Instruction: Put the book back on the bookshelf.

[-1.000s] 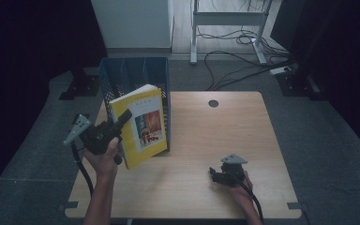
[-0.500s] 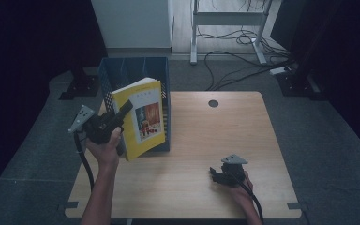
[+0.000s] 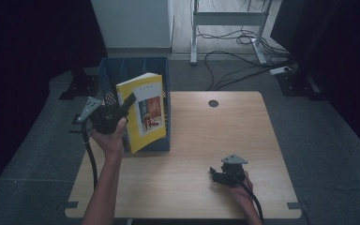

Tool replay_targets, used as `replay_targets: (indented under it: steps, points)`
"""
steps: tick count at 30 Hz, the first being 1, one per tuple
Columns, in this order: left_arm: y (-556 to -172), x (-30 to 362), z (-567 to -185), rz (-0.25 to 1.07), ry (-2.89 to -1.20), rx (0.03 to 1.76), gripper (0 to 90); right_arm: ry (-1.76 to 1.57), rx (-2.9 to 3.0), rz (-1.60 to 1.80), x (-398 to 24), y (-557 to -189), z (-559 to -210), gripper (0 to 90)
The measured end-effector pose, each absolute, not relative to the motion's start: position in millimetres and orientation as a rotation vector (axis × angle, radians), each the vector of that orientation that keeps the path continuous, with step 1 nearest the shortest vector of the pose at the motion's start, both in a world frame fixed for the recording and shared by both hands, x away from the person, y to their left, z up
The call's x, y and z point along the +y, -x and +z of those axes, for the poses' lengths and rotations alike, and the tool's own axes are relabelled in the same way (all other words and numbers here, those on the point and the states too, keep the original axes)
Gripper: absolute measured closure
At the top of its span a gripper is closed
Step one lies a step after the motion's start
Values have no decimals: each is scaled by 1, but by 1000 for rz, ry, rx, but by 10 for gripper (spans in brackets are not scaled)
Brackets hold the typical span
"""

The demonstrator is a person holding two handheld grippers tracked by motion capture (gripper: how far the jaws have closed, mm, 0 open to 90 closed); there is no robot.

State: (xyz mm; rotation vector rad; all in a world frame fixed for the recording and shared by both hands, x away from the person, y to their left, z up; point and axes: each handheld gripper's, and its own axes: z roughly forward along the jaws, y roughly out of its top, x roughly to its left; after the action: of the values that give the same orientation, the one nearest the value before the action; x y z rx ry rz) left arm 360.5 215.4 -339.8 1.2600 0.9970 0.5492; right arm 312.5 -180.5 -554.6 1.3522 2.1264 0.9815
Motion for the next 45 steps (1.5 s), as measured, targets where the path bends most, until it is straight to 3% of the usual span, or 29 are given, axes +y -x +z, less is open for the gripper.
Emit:
replay_targets:
  steps: [45]
  points:
    - [-427,189,-360,678,-1298,1136,754,-1355,2120,981,-182,-310,-555,248]
